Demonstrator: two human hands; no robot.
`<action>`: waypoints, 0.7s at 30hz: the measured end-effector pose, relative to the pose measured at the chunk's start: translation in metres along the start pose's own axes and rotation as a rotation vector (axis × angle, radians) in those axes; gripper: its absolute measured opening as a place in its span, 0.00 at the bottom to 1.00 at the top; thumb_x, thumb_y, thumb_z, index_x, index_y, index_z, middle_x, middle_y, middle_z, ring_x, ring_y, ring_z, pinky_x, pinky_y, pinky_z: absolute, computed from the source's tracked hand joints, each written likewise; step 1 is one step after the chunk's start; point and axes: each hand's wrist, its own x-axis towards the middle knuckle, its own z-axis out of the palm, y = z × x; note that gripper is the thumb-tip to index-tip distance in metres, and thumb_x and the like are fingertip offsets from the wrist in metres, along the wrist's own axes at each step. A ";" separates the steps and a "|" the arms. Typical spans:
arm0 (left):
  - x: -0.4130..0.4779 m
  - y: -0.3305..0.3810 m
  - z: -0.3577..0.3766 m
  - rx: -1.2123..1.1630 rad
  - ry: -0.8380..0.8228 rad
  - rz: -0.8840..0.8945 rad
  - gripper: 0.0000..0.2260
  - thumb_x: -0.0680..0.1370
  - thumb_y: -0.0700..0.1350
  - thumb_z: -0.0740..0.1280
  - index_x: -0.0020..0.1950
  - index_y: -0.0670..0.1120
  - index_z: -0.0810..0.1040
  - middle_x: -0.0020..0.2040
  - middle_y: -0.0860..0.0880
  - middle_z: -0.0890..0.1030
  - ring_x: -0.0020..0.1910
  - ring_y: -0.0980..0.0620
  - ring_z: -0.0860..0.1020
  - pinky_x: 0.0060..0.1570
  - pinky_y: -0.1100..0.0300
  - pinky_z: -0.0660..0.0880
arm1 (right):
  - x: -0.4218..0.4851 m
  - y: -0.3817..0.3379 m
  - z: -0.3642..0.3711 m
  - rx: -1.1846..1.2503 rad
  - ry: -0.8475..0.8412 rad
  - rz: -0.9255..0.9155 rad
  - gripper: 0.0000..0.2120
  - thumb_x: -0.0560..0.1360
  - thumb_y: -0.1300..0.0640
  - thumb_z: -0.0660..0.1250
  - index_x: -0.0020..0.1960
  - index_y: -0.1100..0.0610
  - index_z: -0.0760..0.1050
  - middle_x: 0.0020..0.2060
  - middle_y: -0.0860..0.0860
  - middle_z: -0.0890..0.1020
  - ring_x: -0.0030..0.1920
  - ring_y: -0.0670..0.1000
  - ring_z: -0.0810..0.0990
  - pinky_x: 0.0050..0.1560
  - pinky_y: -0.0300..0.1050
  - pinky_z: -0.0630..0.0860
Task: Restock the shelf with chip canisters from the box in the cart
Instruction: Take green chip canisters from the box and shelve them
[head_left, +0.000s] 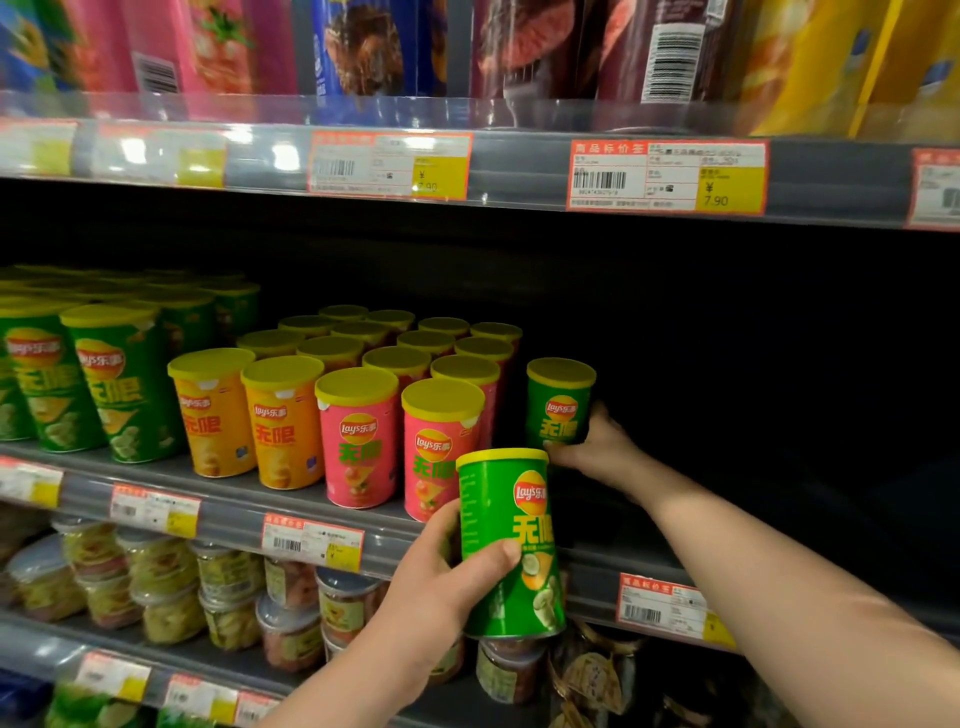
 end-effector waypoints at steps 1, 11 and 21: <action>0.000 0.000 0.000 0.002 -0.004 0.002 0.31 0.58 0.47 0.76 0.60 0.50 0.73 0.49 0.46 0.85 0.47 0.47 0.84 0.40 0.59 0.80 | 0.001 -0.001 0.001 0.004 -0.017 0.013 0.40 0.69 0.60 0.75 0.73 0.60 0.56 0.67 0.58 0.72 0.66 0.56 0.71 0.64 0.46 0.69; 0.000 0.003 0.000 0.022 -0.030 0.009 0.37 0.53 0.52 0.76 0.61 0.48 0.73 0.48 0.46 0.85 0.46 0.47 0.84 0.40 0.59 0.79 | 0.016 -0.013 0.005 0.007 0.104 0.046 0.40 0.69 0.61 0.75 0.74 0.60 0.55 0.69 0.59 0.69 0.68 0.58 0.69 0.63 0.48 0.69; -0.002 0.009 0.008 -0.022 -0.003 0.027 0.23 0.61 0.43 0.72 0.55 0.50 0.74 0.44 0.48 0.85 0.41 0.50 0.84 0.34 0.63 0.78 | 0.005 -0.009 -0.004 0.057 0.085 -0.001 0.40 0.71 0.57 0.74 0.75 0.59 0.55 0.70 0.58 0.68 0.68 0.57 0.69 0.58 0.42 0.69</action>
